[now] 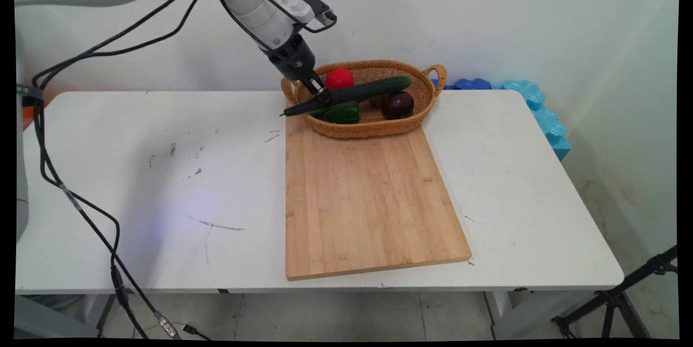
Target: Place the picked object in the vegetable basket
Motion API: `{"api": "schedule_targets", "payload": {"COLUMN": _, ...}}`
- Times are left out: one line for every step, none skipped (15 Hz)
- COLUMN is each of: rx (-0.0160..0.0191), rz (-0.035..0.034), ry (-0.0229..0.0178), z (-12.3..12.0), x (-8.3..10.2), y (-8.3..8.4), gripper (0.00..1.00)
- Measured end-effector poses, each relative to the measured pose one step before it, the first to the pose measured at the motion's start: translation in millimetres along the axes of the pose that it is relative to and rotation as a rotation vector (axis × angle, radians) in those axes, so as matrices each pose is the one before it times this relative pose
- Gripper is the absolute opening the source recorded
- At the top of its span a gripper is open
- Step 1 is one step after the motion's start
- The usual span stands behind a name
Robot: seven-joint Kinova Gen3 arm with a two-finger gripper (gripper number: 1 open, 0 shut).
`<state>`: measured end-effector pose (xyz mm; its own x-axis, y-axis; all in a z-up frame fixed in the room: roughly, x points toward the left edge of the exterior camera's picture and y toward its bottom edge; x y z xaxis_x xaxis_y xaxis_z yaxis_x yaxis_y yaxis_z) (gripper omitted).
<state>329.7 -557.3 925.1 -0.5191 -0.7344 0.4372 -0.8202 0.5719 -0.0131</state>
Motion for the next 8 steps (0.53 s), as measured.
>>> {"api": "schedule_targets", "payload": {"rx": 0.00561, "rz": -0.00441, "ry": -0.00143, "z": 2.08, "x": 1.41, "y": -0.98, "gripper": 0.00}}
{"api": "schedule_targets", "payload": {"rx": 0.00562, "rz": -0.00422, "ry": -0.00124, "z": 2.16, "x": 1.49, "y": -1.00, "gripper": 0.00}}
{"api": "schedule_targets", "payload": {"rx": 0.00507, "rz": -0.00331, "ry": 0.00037, "z": 1.87, "x": 1.67, "y": -0.74, "gripper": 1.00}}
{"api": "schedule_targets", "payload": {"rx": 0.00267, "rz": -0.00155, "ry": -0.00037, "z": 0.88, "x": 0.82, "y": -0.31, "gripper": 1.00}}
{"api": "schedule_targets", "payload": {"rx": 0.00275, "rz": -0.00159, "ry": -0.00043, "z": 1.09, "x": 1.04, "y": -0.18, "gripper": 1.00}}
{"api": "schedule_targets", "payload": {"rx": 0.00001, "rz": -0.00115, "ry": 0.00112, "z": 0.87, "x": 1.03, "y": 0.33, "gripper": 1.00}}
{"api": "schedule_targets", "payload": {"rx": -0.00042, "rz": -0.00010, "ry": 0.00149, "z": 0.44, "x": 0.80, "y": 0.33, "gripper": 1.00}}
{"api": "schedule_targets", "payload": {"rx": -0.00131, "rz": 0.00116, "ry": 0.00225, "z": 0.27, "x": 1.02, "y": 0.55, "gripper": 1.00}}
